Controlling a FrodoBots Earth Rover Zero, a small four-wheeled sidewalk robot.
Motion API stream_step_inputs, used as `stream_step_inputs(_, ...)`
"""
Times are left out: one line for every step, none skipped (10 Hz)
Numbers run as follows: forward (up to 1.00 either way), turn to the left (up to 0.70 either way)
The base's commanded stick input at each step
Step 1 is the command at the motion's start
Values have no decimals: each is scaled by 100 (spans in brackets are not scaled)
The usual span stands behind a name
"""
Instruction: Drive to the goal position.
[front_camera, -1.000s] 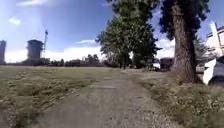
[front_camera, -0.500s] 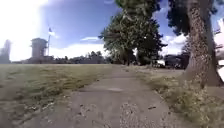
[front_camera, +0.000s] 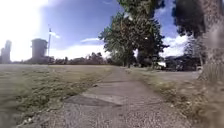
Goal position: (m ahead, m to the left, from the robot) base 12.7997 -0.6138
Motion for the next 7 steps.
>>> stream_step_inputs(100,0)
stream_step_inputs(100,0)
stream_step_inputs(100,0)
stream_step_inputs(100,0)
stream_step_inputs(100,0)
stream_step_inputs(100,0)
stream_step_inputs(100,0)
